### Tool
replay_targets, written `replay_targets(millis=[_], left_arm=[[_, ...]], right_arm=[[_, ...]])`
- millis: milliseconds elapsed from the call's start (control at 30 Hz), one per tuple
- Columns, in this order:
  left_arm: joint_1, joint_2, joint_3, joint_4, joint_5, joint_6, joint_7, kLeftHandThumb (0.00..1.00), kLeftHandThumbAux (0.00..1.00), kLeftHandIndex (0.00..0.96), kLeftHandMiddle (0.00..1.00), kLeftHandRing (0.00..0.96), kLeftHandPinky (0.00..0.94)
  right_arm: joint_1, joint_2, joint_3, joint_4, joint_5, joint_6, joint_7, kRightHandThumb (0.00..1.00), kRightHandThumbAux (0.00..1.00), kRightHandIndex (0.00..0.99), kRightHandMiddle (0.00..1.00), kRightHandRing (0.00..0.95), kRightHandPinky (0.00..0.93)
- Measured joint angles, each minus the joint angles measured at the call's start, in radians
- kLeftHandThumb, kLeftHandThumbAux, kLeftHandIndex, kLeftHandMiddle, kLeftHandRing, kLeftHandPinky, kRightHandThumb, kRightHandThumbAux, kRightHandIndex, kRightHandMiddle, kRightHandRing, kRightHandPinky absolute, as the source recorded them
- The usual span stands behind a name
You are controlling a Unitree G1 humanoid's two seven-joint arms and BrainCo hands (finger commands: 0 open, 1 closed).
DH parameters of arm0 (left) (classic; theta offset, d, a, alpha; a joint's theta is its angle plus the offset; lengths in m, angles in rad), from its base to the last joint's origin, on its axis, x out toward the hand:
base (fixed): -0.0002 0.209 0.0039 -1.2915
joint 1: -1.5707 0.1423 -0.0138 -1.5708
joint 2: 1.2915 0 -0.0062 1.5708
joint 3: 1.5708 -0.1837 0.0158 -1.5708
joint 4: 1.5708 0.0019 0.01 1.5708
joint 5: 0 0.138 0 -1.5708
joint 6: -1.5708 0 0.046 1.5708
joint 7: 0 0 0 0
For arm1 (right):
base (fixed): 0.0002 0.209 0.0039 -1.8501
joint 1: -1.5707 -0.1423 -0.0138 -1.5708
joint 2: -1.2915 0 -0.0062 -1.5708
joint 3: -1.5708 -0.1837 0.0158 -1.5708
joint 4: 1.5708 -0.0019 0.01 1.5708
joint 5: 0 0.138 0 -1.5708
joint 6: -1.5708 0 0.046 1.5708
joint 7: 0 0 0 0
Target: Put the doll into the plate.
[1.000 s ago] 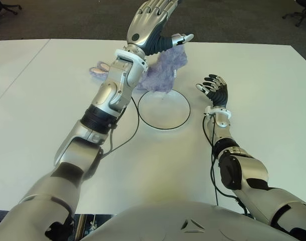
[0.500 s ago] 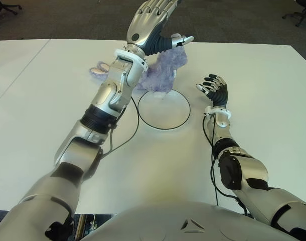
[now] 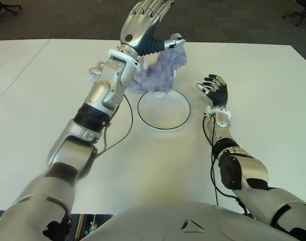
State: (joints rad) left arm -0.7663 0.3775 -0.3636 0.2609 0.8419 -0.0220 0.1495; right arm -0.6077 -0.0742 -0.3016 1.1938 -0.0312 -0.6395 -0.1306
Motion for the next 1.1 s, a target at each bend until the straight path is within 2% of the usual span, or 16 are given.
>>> replay_targets(millis=[233, 467, 700, 900, 1100], left_arm=[[-0.013, 0.028, -0.038, 0.231, 0.001, -0.132, 0.065, 0.158, 0.165, 0.000, 0.000, 0.000, 0.000], [-0.041, 0.035, -0.100, 0.478, 0.005, -0.233, 0.072, 0.196, 0.190, 0.000, 0.000, 0.000, 0.000], [-0.108, 0.046, -0.131, 0.630, 0.010, -0.270, 0.072, 0.191, 0.198, 0.000, 0.000, 0.000, 0.000], [-0.157, 0.059, -0.131, 0.690, 0.010, -0.271, 0.072, 0.167, 0.217, 0.000, 0.000, 0.000, 0.000], [-0.167, 0.087, -0.131, 0.737, 0.007, -0.270, 0.072, 0.173, 0.220, 0.000, 0.000, 0.000, 0.000]], right_arm=[[0.000, 0.000, 0.000, 0.000, 0.000, 0.000, 0.000, 0.000, 0.862, 0.285, 0.351, 0.376, 0.359], [0.000, 0.000, 0.000, 0.000, 0.000, -0.002, -0.004, 0.007, 0.861, 0.287, 0.349, 0.378, 0.379], [0.000, 0.000, -0.001, 0.000, 0.000, -0.002, -0.002, 0.020, 0.849, 0.293, 0.349, 0.379, 0.366], [0.000, 0.000, 0.002, 0.000, -0.001, -0.002, -0.003, 0.021, 0.862, 0.288, 0.351, 0.373, 0.355], [0.000, 0.000, 0.003, 0.000, -0.001, -0.002, -0.005, 0.016, 0.856, 0.290, 0.351, 0.377, 0.372]])
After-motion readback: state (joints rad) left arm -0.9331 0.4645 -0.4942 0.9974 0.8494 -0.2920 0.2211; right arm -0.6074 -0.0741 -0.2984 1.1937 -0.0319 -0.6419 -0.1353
